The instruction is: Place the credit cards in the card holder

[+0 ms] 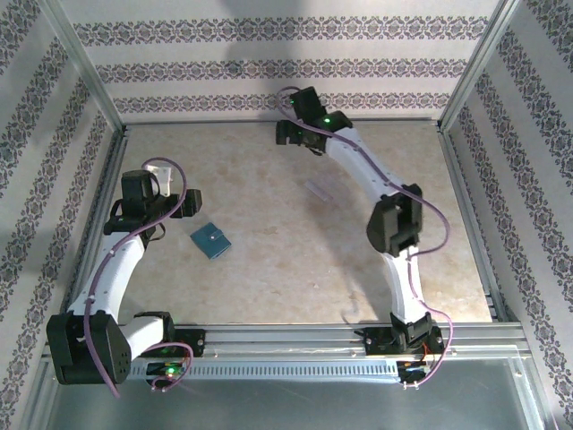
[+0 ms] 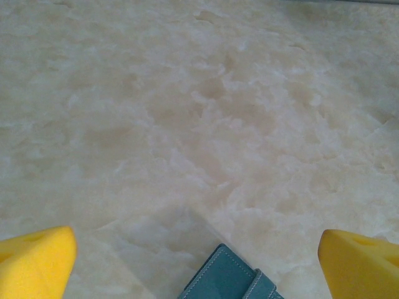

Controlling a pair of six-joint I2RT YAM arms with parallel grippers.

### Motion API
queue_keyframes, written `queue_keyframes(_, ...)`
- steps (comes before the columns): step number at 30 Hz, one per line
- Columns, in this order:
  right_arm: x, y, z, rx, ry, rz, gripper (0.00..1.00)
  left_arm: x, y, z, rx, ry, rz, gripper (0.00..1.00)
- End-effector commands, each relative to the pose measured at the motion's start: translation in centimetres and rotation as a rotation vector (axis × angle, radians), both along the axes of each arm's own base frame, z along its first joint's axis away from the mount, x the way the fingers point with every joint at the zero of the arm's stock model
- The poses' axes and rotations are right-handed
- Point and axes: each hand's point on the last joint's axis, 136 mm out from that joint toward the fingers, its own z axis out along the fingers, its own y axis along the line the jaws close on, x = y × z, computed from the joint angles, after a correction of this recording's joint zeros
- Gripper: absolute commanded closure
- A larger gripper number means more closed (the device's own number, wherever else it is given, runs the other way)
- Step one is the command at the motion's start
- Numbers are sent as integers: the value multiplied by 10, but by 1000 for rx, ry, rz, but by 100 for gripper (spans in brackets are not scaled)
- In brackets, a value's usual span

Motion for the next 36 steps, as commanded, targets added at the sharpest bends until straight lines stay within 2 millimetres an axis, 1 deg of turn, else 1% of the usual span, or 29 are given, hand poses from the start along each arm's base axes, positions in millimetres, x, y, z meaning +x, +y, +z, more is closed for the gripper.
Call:
queue_keyframes(1,-21,5,-25,-123,135,-8,2,-1,4,1,0,-10,2,1)
queue_keyframes(5,-18,16,-47,-96,186,-51,2,-1,3,0,-6,-8,3,1)
queue_keyframes(11,-19,42,-74,-49,212,-49,2,0,3,-4,-9,1,3,1)
queue_keyframes(15,-20,48,-95,-35,250,-54,2,1,1,-3,-19,2,0,1)
queue_keyframes(17,-19,48,-104,-35,267,-58,2,1,1,-4,-20,1,-2,1)
queue_keyframes(21,-22,50,-118,-44,294,-55,3,1,1,-4,-18,1,-3,1)
queue_keyframes(24,-26,51,-124,-51,315,-50,3,1,1,-5,-18,-1,-3,1)
queue_keyframes(30,-35,51,-129,-89,337,-31,3,0,0,-6,-23,-2,-7,1)
queue_keyframes(36,-46,44,-127,-141,356,-21,2,-1,0,-7,-16,-4,-9,1)
